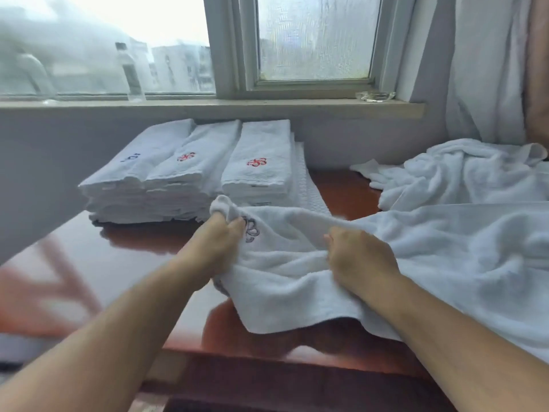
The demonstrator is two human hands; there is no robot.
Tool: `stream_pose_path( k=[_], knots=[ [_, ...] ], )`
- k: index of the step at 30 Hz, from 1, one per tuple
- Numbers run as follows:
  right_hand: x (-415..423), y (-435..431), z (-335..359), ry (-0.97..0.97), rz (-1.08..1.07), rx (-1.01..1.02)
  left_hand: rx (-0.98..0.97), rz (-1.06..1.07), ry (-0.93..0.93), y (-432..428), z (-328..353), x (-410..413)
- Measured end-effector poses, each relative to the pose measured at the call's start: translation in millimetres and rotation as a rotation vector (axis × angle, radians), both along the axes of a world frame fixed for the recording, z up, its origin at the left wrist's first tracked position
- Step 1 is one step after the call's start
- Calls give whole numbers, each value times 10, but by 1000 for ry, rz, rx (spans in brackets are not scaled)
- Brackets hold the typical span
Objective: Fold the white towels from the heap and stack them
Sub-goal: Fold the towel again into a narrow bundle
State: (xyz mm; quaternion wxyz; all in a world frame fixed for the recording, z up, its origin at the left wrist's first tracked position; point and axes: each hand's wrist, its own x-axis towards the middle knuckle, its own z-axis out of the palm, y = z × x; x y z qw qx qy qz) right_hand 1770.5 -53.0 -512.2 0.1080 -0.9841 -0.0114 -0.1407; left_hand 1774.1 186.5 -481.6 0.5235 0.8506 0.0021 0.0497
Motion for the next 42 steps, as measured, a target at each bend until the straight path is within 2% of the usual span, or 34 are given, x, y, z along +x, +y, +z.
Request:
stream_pose_path(
  k=[2,4,5,6,7,9,10,11,13,16,18,20,21,23,25,27,29,31,35,37,40,42],
  knots=[
    [14,234,59,33,77,-56,-127,-45,184,271,187,-87],
    [35,421,58,156,197,2,-296,-209,419,562,370,-181],
    [12,504,43,226,261,62,-274,-266,482,682,450,-250],
    [-18,574,34,278,315,98,-137,-268,500,787,494,-290],
    [-47,625,21,302,360,82,131,-219,498,872,489,-308],
    [-78,704,-38,293,410,-12,767,10,445,949,419,-348],
    [-91,721,-64,286,415,-35,967,122,406,955,324,-324],
    [-109,737,-93,276,413,-27,1043,205,360,940,210,-322],
    [-115,723,-96,199,326,12,1019,264,155,830,3,-274],
    [-91,547,-90,64,-1,-84,852,29,-202,457,-185,-207],
    [-126,316,-131,210,-196,-123,791,-108,-198,172,-335,-188],
    [-185,46,-216,330,-294,-100,846,-159,-113,-44,-510,-212],
    [-213,-68,-246,335,-326,-109,876,-153,-88,-119,-584,-219],
    [-228,-172,-198,249,-369,-187,876,-87,-155,-220,-599,-208],
    [-199,-113,-143,130,-334,-264,806,20,-266,-259,-503,-152],
    [-144,24,-181,75,-210,-190,784,102,-260,-201,-432,-105],
    [-66,158,-239,158,-118,-65,859,113,-78,-50,-467,-67],
    [13,241,-305,275,-35,-69,912,131,108,140,-538,-63],
    [156,343,-361,306,106,-107,901,209,261,428,-521,17],
    [192,395,-383,323,115,-110,911,197,214,382,-522,44],
    [232,414,-342,282,123,-61,946,153,16,156,-544,45],
    [239,314,-300,207,136,16,958,129,34,109,-509,62]
  ],
)
